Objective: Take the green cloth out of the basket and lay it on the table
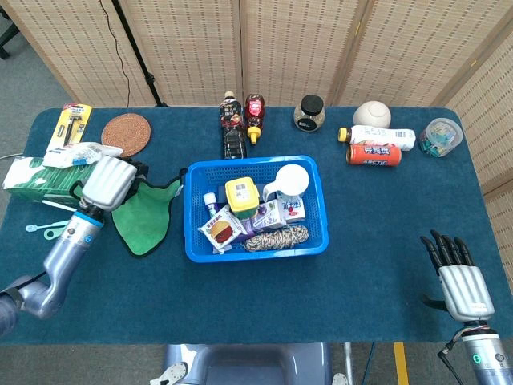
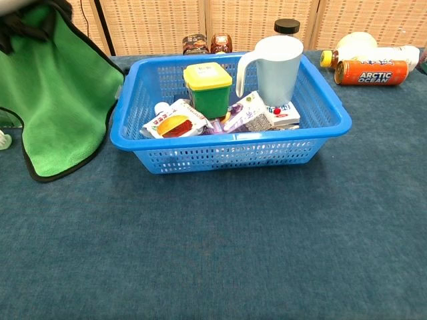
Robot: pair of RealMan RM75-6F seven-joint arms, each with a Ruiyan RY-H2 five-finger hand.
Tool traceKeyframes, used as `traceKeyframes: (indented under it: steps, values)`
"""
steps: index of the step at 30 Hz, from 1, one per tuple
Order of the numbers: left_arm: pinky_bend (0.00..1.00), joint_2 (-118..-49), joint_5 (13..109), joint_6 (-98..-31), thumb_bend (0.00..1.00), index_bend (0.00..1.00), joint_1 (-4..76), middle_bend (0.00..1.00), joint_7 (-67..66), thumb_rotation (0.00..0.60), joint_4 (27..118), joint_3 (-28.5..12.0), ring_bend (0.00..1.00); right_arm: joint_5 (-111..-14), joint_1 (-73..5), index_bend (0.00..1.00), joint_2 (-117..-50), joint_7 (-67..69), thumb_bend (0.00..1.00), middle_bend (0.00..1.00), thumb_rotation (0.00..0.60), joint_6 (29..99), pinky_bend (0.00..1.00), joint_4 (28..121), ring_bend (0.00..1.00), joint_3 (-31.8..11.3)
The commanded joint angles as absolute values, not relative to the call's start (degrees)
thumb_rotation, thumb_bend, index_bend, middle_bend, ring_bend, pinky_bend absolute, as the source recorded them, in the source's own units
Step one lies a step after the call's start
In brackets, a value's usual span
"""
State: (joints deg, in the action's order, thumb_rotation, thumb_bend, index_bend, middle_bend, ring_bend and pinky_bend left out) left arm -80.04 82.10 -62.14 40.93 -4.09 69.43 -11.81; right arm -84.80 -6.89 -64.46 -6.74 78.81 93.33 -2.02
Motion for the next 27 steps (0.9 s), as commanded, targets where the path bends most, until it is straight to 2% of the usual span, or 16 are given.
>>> traceKeyframes:
  steps: [1, 2, 3, 4, 5, 7, 8, 10, 17, 22, 27]
  values:
    - [0.83, -84.0, 79.1, -59.1, 0.92, 0.69, 42.9, 0.54, -6.2, 0.6, 66.1, -11.8, 0.47, -84.5, -6.9, 0.0, -64.4, -6.5, 0.0, 0.0, 0.6, 78.7, 0.0, 93.2, 0.0, -2.1]
    - [0.73, -84.3, 78.7, -58.9, 0.82, 0.57, 43.0, 0.36, -6.1, 0.6, 66.2, -12.0, 0.32, -84.5, -6.9, 0.0, -64.3, -6.4, 0.0, 0.0, 0.6, 78.6, 0.0, 93.2, 0.0, -2.1]
    - [0.63, -84.5, 78.0, -58.6, 0.73, 0.46, 43.0, 0.24, -5.9, 0.6, 66.5, -12.2, 0.21, -84.4, -7.0, 0.0, -64.3, -6.4, 0.0, 0.0, 0.6, 78.6, 0.0, 93.1, 0.0, -2.1]
    - [0.48, -84.3, 77.4, -58.1, 0.62, 0.31, 43.0, 0.11, -6.0, 0.6, 67.0, -12.3, 0.09, -84.3, -7.0, 0.0, -64.2, -6.3, 0.0, 0.0, 0.6, 78.6, 0.0, 93.1, 0.0, -2.2]
    - [0.33, -84.1, 76.9, -57.9, 0.52, 0.16, 43.0, 0.03, -6.3, 0.6, 67.6, -12.4, 0.03, -84.3, -7.0, 0.0, -64.2, -6.3, 0.0, 0.0, 0.6, 78.6, 0.0, 93.1, 0.0, -2.2]
    - [0.16, -83.7, 76.1, -58.4, 0.4, 0.02, 42.7, 0.0, -7.1, 0.6, 68.7, -12.8, 0.0, -84.2, -7.0, 0.0, -64.2, -6.2, 0.0, 0.0, 0.6, 78.5, 0.0, 93.0, 0.0, -2.2]
    - [0.1, -83.2, 75.6, -59.4, 0.35, 0.0, 42.3, 0.0, -7.5, 0.6, 69.9, -13.3, 0.0, -84.2, -7.0, 0.0, -64.2, -6.3, 0.0, 0.0, 0.6, 78.4, 0.0, 93.0, 0.0, -2.1]
    - [0.05, -81.9, 74.8, -60.6, 0.31, 0.0, 41.6, 0.0, -8.3, 0.6, 72.6, -13.9, 0.0, -84.2, -7.1, 0.0, -64.2, -6.4, 0.0, 0.0, 0.6, 78.2, 0.0, 93.0, 0.0, -2.1]
    - [0.0, -75.8, 73.2, -65.7, 0.29, 0.0, 37.2, 0.0, -8.6, 0.588, 82.3, -14.4, 0.0, -84.8, -7.0, 0.0, -64.1, -6.6, 0.0, 0.0, 0.6, 78.5, 0.0, 93.8, 0.0, -1.7]
    - [0.0, -68.9, 76.5, -73.7, 0.28, 0.0, 29.8, 0.0, -5.3, 0.561, 91.2, -11.4, 0.0, -85.6, -6.7, 0.0, -63.7, -6.4, 0.0, 0.0, 0.6, 79.0, 0.0, 94.6, 0.0, -1.3]
    - [0.0, -63.8, 80.7, -86.8, 0.28, 0.0, 16.5, 0.0, -1.1, 0.544, 95.3, -4.1, 0.0, -86.7, -6.4, 0.0, -63.2, -5.9, 0.0, 0.0, 0.6, 80.0, 0.0, 95.2, 0.0, -1.1]
